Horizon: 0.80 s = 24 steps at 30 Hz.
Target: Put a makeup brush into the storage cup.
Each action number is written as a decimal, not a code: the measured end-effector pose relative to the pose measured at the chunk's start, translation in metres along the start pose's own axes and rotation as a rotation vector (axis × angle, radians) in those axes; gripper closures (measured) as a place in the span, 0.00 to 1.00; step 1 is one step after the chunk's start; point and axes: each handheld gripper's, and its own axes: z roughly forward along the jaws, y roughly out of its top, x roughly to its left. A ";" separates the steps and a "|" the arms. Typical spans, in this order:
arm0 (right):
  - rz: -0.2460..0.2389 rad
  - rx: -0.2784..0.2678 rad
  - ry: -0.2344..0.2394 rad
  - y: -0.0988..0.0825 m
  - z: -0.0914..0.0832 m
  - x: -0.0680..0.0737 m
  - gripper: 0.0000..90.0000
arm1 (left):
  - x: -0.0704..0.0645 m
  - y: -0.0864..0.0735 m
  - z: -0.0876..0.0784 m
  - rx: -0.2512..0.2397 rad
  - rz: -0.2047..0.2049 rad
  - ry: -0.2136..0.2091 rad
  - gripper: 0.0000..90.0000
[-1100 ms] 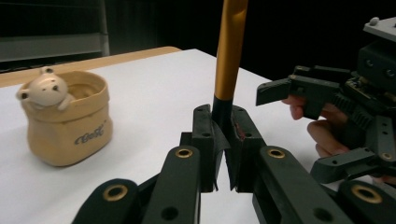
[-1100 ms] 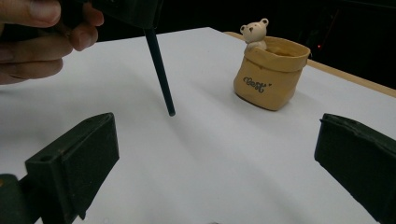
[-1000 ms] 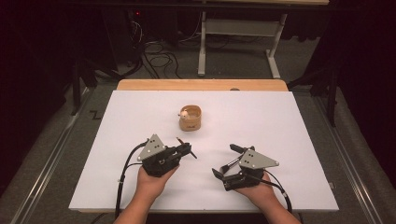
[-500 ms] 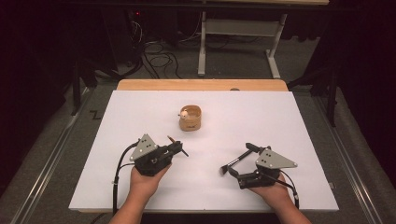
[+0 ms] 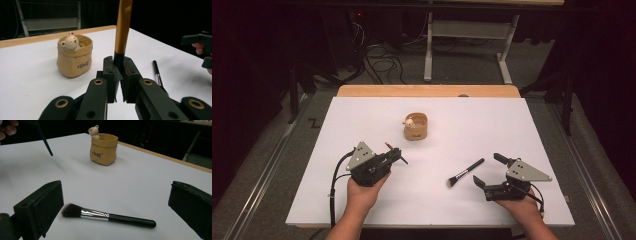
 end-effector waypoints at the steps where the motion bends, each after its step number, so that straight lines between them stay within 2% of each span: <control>1: 0.004 0.002 0.001 -0.001 -0.001 -0.001 0.00 | 0.000 0.002 0.001 0.001 -0.005 -0.004 0.93; 8: 0.009 0.010 0.000 -0.007 -0.008 -0.005 0.00 | -0.005 0.024 0.014 -0.004 0.021 0.013 0.93; 16: 0.026 -0.017 0.006 -0.005 -0.009 -0.008 0.01 | -0.006 0.049 0.036 -0.007 0.035 0.031 0.93; 24: 0.032 -0.024 0.008 -0.005 -0.010 -0.009 0.00 | -0.001 0.060 0.054 -0.006 0.046 0.041 0.92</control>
